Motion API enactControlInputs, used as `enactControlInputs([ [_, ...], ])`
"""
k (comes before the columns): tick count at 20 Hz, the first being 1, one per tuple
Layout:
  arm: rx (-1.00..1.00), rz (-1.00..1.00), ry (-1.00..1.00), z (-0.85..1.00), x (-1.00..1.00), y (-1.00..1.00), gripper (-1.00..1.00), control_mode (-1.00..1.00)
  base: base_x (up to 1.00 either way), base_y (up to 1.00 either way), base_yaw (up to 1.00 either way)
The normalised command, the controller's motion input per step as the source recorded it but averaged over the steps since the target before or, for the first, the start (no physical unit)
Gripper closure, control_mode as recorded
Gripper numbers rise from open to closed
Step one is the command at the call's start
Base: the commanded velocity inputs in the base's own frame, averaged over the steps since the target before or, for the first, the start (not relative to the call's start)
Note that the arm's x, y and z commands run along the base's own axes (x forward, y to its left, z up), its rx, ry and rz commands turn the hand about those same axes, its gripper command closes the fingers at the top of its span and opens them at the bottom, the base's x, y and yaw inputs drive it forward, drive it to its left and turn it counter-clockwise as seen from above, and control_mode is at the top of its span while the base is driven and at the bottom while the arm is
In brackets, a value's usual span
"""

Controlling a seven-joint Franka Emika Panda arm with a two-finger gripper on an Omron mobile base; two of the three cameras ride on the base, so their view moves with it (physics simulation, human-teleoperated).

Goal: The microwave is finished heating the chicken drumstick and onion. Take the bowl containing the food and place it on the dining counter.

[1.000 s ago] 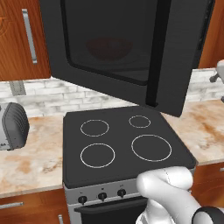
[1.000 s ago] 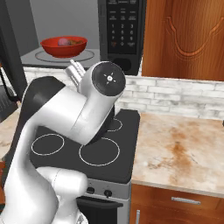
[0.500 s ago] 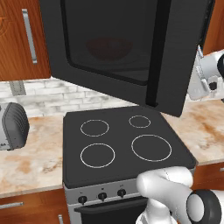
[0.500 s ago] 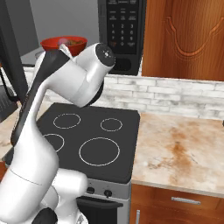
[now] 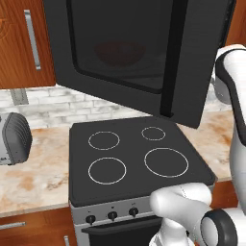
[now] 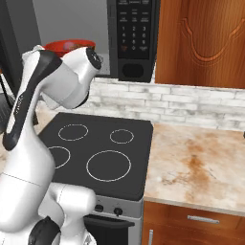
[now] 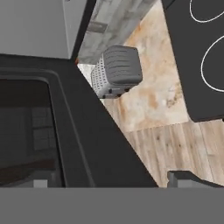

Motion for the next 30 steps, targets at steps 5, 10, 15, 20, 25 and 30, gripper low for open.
enactControlInputs([
  [5,0.11,0.13,-0.03,-0.02,-0.31,1.0,-1.0,-1.0,0.0,0.0,0.0],
  [10,0.12,0.01,-0.13,-0.02,-0.13,1.0,-1.0,-1.0,0.0,0.0,0.0],
  [15,-0.04,-0.17,-0.26,0.11,-0.02,1.0,-1.0,-1.0,0.0,0.0,0.0],
  [20,-0.13,-0.24,-0.13,0.07,0.09,0.76,-1.0,-1.0,0.0,0.0,0.0],
  [25,-0.03,-0.06,0.0,0.03,0.11,-0.44,-1.0,-1.0,0.0,0.0,0.0],
  [30,0.0,-0.24,0.01,0.32,0.42,-1.0,-1.0,-1.0,0.0,0.0,0.0],
])
